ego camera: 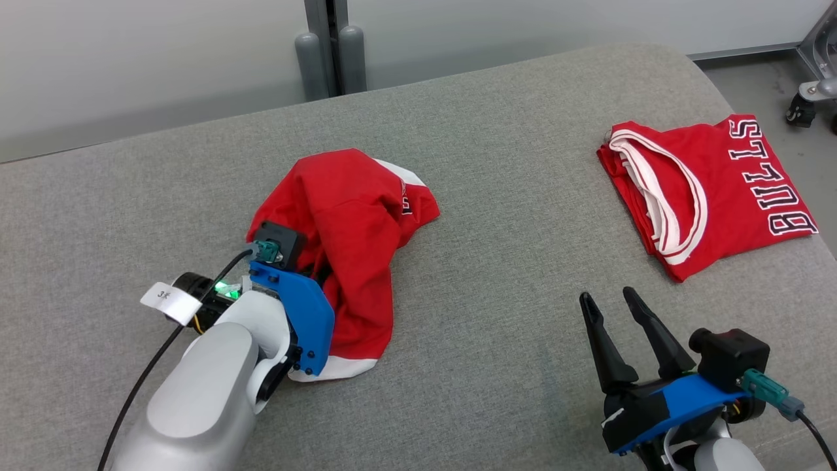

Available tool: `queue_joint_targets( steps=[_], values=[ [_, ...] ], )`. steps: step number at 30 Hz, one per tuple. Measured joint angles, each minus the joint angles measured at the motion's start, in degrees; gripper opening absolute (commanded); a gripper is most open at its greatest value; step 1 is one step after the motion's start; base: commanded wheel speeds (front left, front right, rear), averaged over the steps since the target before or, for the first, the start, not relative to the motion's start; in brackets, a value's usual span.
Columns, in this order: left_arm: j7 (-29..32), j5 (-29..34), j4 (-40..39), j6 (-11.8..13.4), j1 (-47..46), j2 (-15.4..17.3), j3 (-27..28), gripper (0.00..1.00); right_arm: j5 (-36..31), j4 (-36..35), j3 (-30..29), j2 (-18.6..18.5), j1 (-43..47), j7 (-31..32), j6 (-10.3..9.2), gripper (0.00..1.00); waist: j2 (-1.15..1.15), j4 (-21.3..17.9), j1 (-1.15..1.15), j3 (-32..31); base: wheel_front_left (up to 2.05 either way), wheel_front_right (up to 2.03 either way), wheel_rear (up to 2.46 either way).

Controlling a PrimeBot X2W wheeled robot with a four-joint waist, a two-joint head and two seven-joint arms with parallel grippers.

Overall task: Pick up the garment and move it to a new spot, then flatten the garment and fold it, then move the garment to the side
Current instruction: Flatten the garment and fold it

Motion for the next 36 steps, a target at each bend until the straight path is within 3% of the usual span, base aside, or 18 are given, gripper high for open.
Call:
queue_joint_targets(
  steps=[5, 13, 19, 22, 26, 31, 36],
  values=[
    [-2.3, -3.4, -4.0, -0.1, 0.0, -0.5, 1.2, 0.0, 0.0, 0.0, -0.6, 0.0, -0.2, -0.3, 0.0, 1.0, 0.0, 0.7, 0.0, -0.1, 0.0, 0.0, 0.0],
    [-8.6, -12.1, -12.9, -0.1, 0.2, -7.1, 6.2, 0.0, 0.0, -0.2, -1.1, 0.0, -0.3, 0.1, 0.0, 1.0, 0.0, 3.6, 0.0, -0.7, 0.0, 0.0, 0.0],
    [-11.7, -19.7, -17.7, 0.7, -1.5, -9.8, 6.5, 0.0, 0.0, 0.2, -0.5, 0.1, -0.4, 0.1, 0.0, 1.0, 0.0, 4.3, 0.0, -2.2, 0.0, 0.0, 0.0],
    [-13.2, -23.6, -19.2, 2.9, -1.8, -9.8, 4.7, 0.0, 0.4, 0.4, -0.6, 0.2, -0.4, 0.1, 0.0, 1.0, 0.0, 4.3, 0.0, -2.9, 0.0, 0.0, 0.0],
    [-14.1, -22.0, -16.7, 7.3, -0.8, -10.0, 3.1, 0.0, 0.4, 0.3, -1.7, 0.3, 0.0, -0.4, 0.0, 1.0, 0.0, 5.1, 0.0, -3.2, 0.0, 0.0, 0.0],
    [-16.4, -21.6, -13.8, 10.7, 6.4, -5.8, 5.3, 0.0, 0.4, -0.1, -2.4, 0.3, 0.6, -0.4, 0.0, 1.0, 0.0, 7.0, 0.0, -3.3, 0.0, 0.0, 0.0],
    [-18.8, -21.5, -12.5, 12.0, 12.5, -2.9, 6.5, 0.0, 0.0, -0.6, -2.4, 0.3, 0.6, 0.0, 0.0, 1.0, 0.0, 9.4, 0.0, -3.2, 0.0, 0.0, 0.0]
  ],
)
